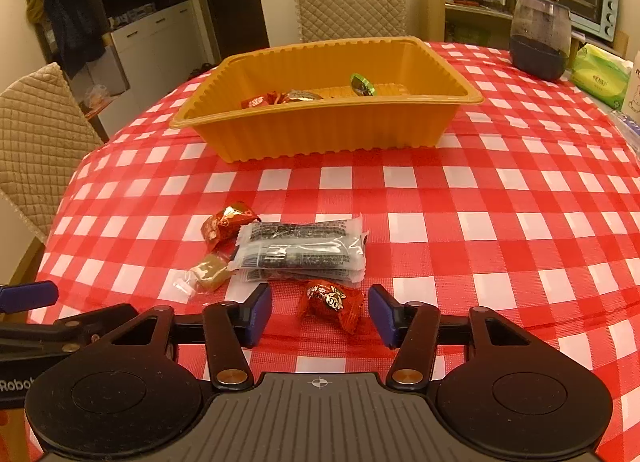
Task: Organize snacks
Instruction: 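Lower the right gripper onto the red-gold wrapped candy and close it, then grasp the gold square candy with the left gripper while the right gripper holds its candy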
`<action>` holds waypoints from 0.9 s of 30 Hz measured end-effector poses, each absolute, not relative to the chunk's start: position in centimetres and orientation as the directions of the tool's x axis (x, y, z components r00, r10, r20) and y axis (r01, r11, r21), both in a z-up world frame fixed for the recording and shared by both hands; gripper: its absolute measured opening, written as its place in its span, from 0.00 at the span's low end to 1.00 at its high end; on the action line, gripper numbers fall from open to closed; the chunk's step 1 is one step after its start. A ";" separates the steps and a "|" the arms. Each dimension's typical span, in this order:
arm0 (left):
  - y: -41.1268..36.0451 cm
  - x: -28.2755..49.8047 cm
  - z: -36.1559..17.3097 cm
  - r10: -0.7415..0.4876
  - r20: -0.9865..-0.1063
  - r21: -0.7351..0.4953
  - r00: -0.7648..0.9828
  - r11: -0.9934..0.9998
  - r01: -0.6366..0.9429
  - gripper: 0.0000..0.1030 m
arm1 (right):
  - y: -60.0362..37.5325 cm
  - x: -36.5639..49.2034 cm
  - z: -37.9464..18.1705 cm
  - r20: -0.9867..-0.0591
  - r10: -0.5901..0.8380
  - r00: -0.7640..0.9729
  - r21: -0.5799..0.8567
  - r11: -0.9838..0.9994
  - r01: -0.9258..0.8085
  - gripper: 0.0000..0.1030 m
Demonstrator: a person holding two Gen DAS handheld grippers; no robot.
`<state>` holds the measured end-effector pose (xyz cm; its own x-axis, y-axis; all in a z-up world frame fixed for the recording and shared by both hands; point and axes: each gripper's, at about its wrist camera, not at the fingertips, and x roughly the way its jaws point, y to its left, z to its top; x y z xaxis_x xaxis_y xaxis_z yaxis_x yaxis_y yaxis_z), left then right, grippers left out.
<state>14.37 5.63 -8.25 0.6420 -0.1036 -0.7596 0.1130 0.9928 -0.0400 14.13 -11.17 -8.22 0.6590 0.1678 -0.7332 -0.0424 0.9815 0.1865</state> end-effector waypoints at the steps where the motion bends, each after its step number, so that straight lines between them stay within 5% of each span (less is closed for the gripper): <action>1: 5.6 14.4 -8.3 -0.105 -0.760 -0.040 0.641 0.993 0.114 0.91 | -11.1 14.2 -8.3 -0.736 0.163 0.657 0.184 0.982 -0.038 0.49; 11: 5.1 14.8 -8.6 -0.117 -0.767 -0.038 0.631 0.990 0.138 0.91 | -11.4 14.3 -8.8 -0.743 0.160 0.650 0.188 0.982 -0.027 0.40; 17: 4.9 14.8 -8.7 -0.129 -0.770 -0.037 0.625 0.987 0.159 0.87 | -11.5 14.3 -8.8 -0.744 0.163 0.648 0.181 0.983 -0.039 0.23; 27: 2.9 16.0 -9.0 -0.185 -0.742 -0.014 0.645 0.966 0.260 0.80 | -14.7 12.7 -7.8 -0.735 0.114 0.668 0.173 0.985 0.022 0.23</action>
